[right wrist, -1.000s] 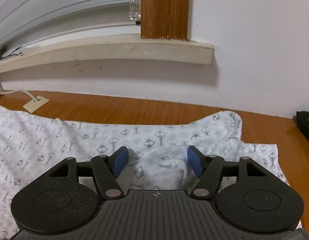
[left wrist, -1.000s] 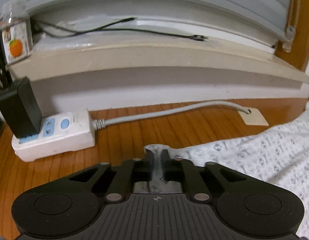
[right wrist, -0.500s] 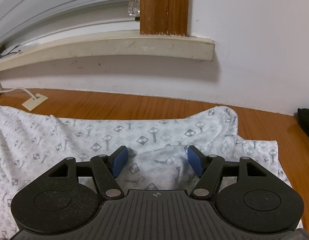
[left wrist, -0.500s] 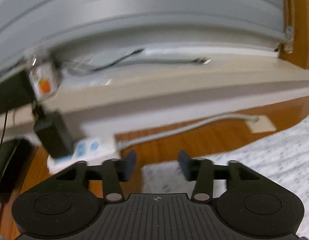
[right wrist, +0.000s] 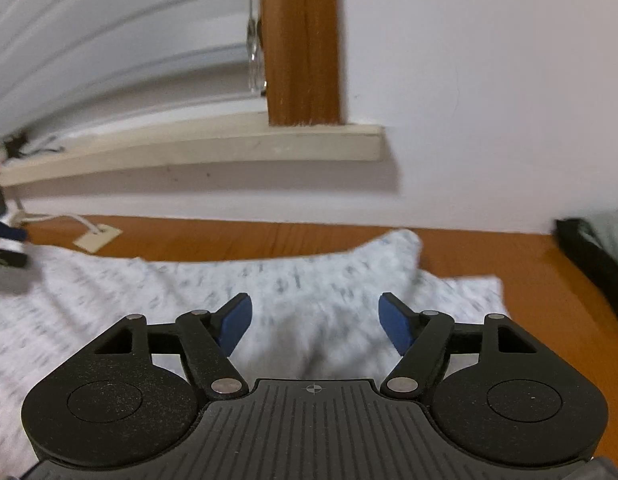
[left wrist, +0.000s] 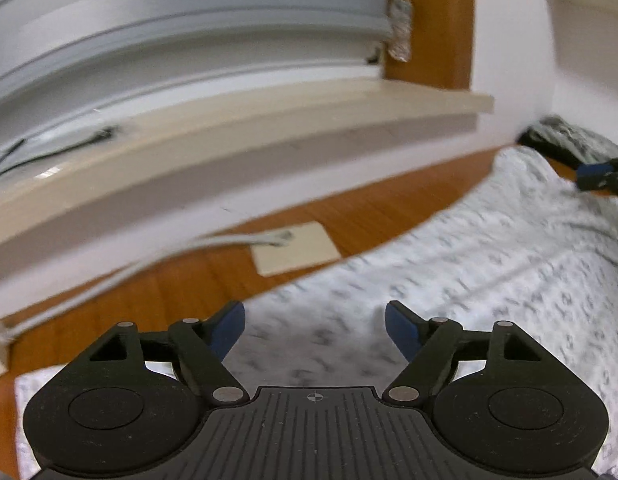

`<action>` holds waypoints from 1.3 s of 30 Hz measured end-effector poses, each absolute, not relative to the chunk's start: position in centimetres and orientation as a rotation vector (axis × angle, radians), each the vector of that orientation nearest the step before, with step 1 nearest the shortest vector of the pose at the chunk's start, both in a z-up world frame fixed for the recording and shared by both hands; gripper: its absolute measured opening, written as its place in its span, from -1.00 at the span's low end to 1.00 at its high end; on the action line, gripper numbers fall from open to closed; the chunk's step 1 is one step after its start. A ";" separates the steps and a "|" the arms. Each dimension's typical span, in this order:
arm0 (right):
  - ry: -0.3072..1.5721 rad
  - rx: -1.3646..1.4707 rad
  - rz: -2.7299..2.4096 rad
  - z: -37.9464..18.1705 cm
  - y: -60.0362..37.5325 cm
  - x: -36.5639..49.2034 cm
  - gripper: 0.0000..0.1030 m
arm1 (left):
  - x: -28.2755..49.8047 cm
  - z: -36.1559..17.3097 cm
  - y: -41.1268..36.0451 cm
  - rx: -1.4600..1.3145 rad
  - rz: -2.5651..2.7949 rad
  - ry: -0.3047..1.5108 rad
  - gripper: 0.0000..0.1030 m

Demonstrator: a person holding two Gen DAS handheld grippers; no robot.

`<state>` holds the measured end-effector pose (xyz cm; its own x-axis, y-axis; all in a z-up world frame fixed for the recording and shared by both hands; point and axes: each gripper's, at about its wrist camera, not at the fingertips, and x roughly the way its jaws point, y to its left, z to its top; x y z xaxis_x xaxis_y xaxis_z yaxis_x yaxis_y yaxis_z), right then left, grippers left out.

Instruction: Fold clothes

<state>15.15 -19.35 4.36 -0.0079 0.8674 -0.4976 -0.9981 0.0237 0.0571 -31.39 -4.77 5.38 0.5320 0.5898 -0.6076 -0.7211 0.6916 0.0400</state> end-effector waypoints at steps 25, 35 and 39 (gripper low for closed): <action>0.571 -0.305 1.389 2.4 -39.2 18.8 -0.94 | -31.6 3.5 -4.1 -0.286 0.779 0.625 0.77; 0.388 -0.263 1.555 12.5 -36.0 14.9 -0.95 | -31.6 3.5 -4.0 -0.286 0.775 0.626 0.79; 0.327 -0.230 1.692 16.3 -30.3 11.9 -0.95 | -31.7 3.5 -4.0 -0.291 0.773 0.623 0.79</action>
